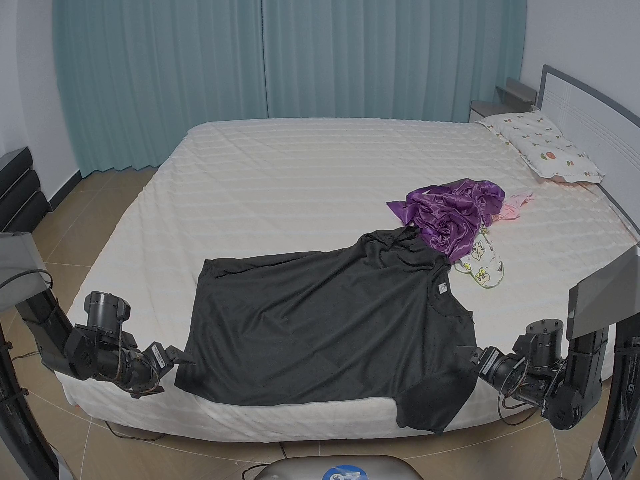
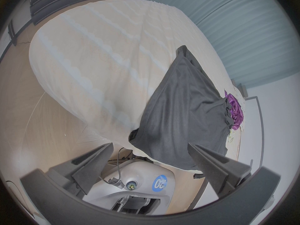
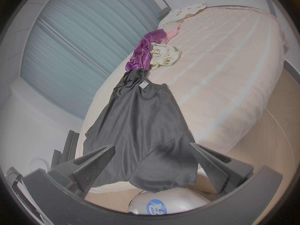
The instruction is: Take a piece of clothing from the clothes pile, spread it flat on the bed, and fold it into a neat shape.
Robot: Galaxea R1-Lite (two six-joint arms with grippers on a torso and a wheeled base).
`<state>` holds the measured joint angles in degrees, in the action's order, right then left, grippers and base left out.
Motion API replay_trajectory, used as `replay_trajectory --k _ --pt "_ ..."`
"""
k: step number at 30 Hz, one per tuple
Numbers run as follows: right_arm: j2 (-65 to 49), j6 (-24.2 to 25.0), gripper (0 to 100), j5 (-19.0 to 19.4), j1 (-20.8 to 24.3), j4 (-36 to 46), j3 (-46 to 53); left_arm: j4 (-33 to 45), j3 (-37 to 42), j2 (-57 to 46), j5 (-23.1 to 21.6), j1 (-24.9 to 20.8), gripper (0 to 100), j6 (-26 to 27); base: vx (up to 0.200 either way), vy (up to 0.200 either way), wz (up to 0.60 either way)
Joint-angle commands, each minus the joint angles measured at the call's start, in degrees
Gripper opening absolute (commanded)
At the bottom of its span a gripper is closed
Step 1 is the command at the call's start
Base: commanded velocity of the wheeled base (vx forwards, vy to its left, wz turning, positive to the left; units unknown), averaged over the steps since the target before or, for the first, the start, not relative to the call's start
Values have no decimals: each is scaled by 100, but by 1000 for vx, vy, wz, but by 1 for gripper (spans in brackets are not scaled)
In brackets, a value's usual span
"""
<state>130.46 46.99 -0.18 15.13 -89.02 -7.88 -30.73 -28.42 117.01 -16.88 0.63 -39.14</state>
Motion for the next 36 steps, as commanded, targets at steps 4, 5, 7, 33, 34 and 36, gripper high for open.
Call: replay_trajectory --k 4,5,7,33,34,36 --pt "84 20 100 -17 -19 -98 58 -337 29 411 730 -441 100 -49 0 0 0" --pt "76 20 100 -17 -19 -98 58 -390 47 420 757 -450 100 -41 0 0 0" --pt "76 20 100 -17 -19 -98 58 -442 73 464 774 -468 100 -23 0 0 0" --pt "76 11 100 1 -89 -98 32 -1198 214 965 1882 -890 0 -164 0 0 0" --pt "93 11 100 9 -107 -98 32 -1198 266 965 1978 -890 0 -199 0 0 0" --pt "111 -15 100 97 -168 -98 58 -1189 346 903 1996 -890 0 -199 0 0 0"
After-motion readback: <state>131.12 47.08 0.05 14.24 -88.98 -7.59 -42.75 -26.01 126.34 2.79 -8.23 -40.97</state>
